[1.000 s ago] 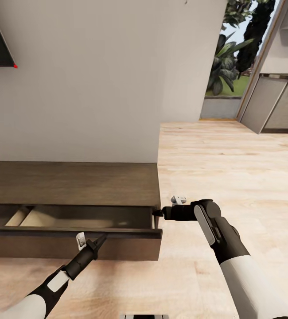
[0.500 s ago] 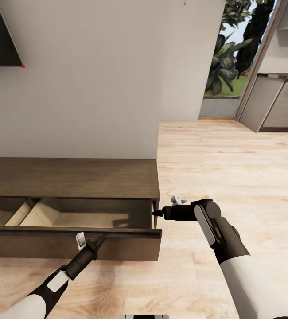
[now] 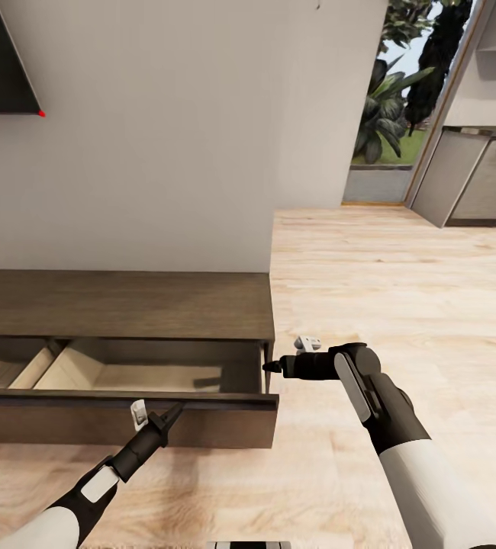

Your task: Place each of the two pumpkins and all three candles from the living room inside a cabinet in the living room (use any cabinet), then make sure every cabinet is closed, and position the cauldron so it is next to a table in the living room.

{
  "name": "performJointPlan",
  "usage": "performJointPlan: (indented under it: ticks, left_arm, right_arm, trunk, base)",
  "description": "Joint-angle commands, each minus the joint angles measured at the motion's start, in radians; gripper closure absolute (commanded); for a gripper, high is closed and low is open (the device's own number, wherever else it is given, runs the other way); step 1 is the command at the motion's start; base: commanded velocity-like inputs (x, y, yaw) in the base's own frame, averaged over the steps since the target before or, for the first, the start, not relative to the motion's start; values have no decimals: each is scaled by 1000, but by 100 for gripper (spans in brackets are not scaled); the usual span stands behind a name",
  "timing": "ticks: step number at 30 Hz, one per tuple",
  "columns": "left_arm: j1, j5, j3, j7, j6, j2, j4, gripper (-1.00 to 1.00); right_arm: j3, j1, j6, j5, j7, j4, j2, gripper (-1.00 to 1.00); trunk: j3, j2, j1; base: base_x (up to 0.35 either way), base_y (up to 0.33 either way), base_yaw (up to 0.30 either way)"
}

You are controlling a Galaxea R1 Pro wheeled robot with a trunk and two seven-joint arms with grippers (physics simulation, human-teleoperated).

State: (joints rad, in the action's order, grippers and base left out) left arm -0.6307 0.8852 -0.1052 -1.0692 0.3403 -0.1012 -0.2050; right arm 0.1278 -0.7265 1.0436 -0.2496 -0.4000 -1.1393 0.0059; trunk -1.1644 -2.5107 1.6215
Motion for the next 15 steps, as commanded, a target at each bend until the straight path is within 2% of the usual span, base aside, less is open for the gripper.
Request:
performJointPlan:
  ticks: [1, 15]
  left_arm:
    - [0, -9, -2, 5, 1, 0, 1, 100]
    - [0, -9, -2, 5, 0, 0, 1, 100]
  right_arm:
    - [-1, -1, 4, 4, -5, 0, 0, -100]
    - [-1, -1, 4, 4, -5, 0, 0, -100]
  trunk:
    - [-1, 0, 0]
    - [-1, 0, 0]
  base:
    - [-127, 0, 0]
    - [-149, 0, 0]
